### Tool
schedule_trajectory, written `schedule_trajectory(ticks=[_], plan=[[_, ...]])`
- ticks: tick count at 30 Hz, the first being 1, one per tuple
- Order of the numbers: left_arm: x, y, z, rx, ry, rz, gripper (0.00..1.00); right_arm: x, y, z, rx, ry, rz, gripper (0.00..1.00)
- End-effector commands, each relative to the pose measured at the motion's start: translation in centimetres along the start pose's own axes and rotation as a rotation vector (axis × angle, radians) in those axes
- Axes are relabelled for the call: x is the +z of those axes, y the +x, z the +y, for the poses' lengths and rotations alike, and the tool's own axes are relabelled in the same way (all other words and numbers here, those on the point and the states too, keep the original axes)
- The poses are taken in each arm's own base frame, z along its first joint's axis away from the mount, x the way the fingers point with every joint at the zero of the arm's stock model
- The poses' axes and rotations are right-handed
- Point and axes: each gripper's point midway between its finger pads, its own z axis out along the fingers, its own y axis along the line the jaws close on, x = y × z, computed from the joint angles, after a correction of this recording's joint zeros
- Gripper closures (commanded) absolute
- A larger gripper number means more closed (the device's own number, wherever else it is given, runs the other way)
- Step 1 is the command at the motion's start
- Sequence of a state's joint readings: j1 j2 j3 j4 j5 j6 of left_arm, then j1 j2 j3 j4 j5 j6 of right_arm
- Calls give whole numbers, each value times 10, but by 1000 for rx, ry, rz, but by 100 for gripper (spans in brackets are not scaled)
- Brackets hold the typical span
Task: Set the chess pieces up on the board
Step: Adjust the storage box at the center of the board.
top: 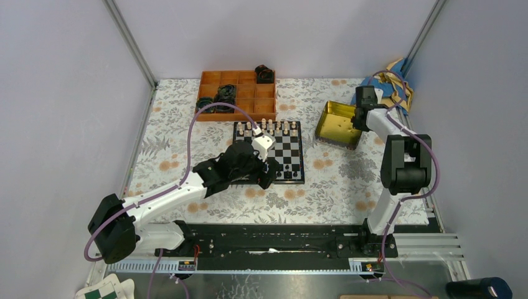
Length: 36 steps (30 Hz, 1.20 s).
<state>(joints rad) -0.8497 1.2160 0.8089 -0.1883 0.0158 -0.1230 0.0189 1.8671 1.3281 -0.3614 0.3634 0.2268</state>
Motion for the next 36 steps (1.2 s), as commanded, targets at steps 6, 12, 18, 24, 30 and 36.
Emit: schedule_trajectory(ticks=[6, 12, 18, 24, 30, 36], plan=[[-3, -6, -4, -25, 24, -28, 1, -27, -48, -5, -24, 45, -140, 100], [-5, -3, -2, -23, 19, -19, 1, -5, -18, 14, -23, -9, 20, 100], [-6, -2, -2, -22, 17, -15, 1, 5, 2, 18, -4, -20, 67, 100], [-4, 2, -2, -18, 21, 5, 1, 14, 18, 23, 4, -37, 116, 92], [-4, 5, -3, -20, 22, 15, 1, 15, 22, 25, 8, -43, 130, 64], [-4, 4, -3, -27, 20, 16, 1, 7, 16, 19, 23, -24, 99, 56]])
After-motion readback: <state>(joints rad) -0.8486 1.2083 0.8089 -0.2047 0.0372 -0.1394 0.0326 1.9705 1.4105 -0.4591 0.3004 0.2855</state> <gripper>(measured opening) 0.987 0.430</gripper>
